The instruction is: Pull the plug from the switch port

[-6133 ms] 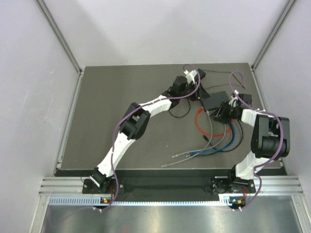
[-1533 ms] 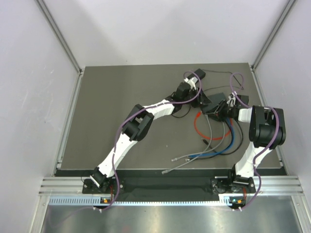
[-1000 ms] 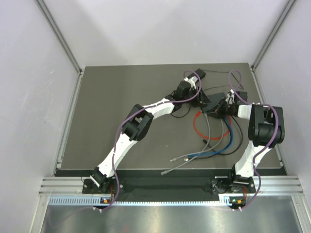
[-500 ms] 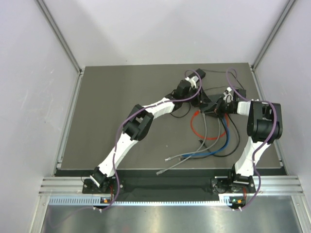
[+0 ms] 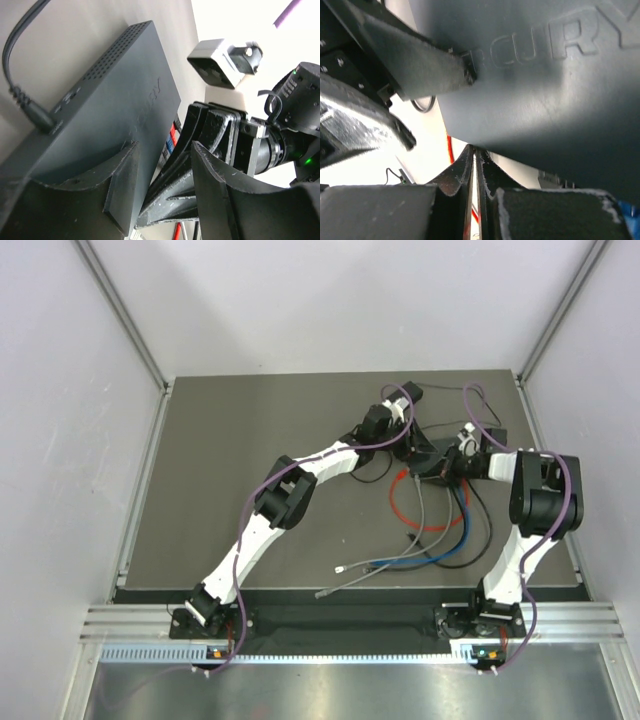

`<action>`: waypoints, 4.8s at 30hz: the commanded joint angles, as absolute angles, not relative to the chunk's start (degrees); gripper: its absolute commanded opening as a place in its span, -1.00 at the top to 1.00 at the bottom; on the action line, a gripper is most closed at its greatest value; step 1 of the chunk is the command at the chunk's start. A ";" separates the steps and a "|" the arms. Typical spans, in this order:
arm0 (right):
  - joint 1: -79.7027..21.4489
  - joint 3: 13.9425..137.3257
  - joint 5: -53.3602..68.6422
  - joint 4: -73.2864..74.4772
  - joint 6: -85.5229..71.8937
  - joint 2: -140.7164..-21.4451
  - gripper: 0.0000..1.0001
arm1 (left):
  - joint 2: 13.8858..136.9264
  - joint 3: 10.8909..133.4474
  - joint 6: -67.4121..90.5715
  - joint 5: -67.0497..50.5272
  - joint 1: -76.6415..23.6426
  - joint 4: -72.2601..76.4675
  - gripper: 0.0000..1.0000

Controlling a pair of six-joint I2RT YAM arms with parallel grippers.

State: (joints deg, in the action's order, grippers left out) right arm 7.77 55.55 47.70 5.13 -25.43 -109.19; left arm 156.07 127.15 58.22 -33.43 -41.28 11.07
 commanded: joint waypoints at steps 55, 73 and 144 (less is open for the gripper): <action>3.43 56.86 41.84 4.81 -36.67 -112.49 1.00 | 160.31 124.89 58.01 -33.92 -41.22 3.34 -0.03; 6.32 62.14 51.06 21.45 -27.07 -116.28 1.00 | 163.21 127.62 59.06 -34.36 -41.22 3.60 -0.02; -21.36 71.72 33.40 -19.25 -64.07 -98.35 1.00 | 107.92 76.28 34.81 -30.77 -31.20 0.73 -0.09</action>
State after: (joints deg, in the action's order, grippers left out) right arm -20.56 72.60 34.35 -16.36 -62.08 -102.10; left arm 105.65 72.07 33.63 -30.63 -31.03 -0.45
